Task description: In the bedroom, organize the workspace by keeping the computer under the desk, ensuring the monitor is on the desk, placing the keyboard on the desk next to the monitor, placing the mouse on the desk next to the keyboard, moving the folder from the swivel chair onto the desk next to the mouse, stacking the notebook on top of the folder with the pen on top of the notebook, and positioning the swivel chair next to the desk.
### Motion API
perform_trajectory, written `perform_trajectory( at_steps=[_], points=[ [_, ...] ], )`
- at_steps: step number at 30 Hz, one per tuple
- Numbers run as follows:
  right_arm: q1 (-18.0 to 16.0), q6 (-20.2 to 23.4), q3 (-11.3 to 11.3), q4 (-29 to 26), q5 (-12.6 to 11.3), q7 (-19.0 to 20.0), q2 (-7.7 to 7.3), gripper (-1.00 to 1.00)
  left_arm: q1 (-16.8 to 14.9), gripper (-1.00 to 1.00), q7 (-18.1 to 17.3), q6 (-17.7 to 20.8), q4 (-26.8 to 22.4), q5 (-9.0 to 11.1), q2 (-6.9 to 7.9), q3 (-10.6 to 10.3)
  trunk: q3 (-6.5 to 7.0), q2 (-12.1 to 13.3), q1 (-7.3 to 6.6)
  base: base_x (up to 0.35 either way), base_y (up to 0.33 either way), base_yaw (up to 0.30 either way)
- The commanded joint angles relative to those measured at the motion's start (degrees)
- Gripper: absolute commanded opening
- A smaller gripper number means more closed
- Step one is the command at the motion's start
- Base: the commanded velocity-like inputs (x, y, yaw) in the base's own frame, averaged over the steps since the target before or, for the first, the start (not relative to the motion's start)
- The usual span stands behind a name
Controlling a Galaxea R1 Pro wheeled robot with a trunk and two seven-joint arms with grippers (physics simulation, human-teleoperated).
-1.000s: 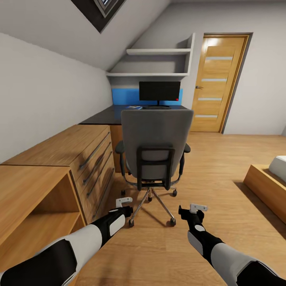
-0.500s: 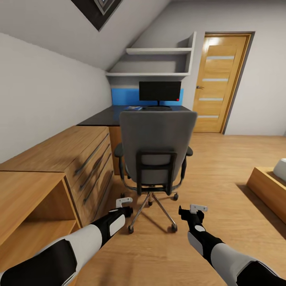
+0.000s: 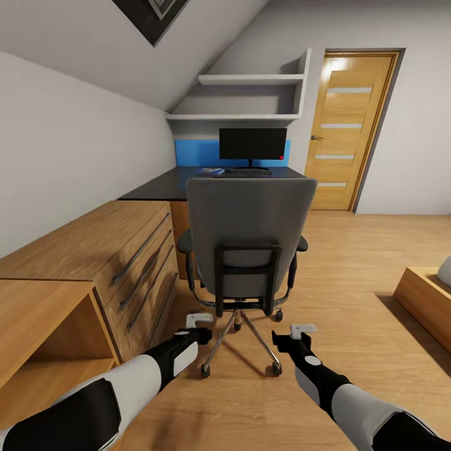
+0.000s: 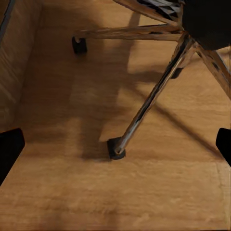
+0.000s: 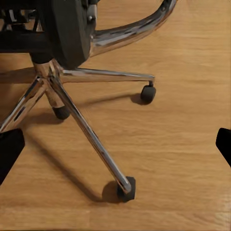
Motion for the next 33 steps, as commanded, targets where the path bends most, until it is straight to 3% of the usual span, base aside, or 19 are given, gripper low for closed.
perform_trajectory(
  at_steps=[1, 2, 5, 11, 14, 19, 33],
  points=[
    [0.0, -0.1, 0.5, -0.1, -0.3, -0.2, 0.03, 1.0, 0.0, 1.0, -0.3, 0.2, -0.2, -0.1, 0.0, -0.8, -0.06, 0.0, -0.01, 0.0, 0.0, 0.0],
    [0.0, -0.3, 0.4, -0.1, 0.0, 0.0, 1.31, 1.0, 0.0, 1.0, -2.0, 0.1, -0.3, -0.4, 0.0, -1.4, -0.06, 0.0, -0.01, 0.0, 0.0, 0.0],
    [0.1, -0.4, 0.4, -0.1, 1.1, 0.0, 2.74, 1.0, 0.0, 1.0, -4.0, 0.1, -0.4, -0.5, 0.0, -1.6, -0.06, 0.0, -0.01, 0.0, 0.0, 0.0],
    [0.1, -0.6, 0.4, -0.1, 3.3, -0.1, 3.55, 1.0, 0.0, 1.0, -11.2, 0.1, -0.4, -0.5, 0.0, -1.7, -0.06, 0.0, -0.01, 0.0, 0.0, 0.0],
    [0.1, -0.6, 0.4, -0.1, 3.5, -0.1, 3.63, 1.0, 0.0, 1.0, -12.5, 0.0, -0.4, -0.5, 0.0, -1.7, -0.06, 0.0, -0.01, 0.0, 0.0, 0.0],
    [0.1, -0.7, 0.3, -0.1, 3.6, -0.1, 3.68, 1.0, 0.0, 1.0, -13.3, 0.1, -0.4, -0.5, 0.0, -1.7, -0.06, 0.0, -0.01, 0.058, 0.0, 0.0],
    [0.1, -0.7, 0.3, -0.1, 3.6, -0.1, 3.61, 1.0, 0.0, 1.0, -13.5, 0.1, -0.4, -0.5, 0.0, -1.7, -0.06, 0.0, -0.01, 0.258, -0.005, 0.0]
  ],
)
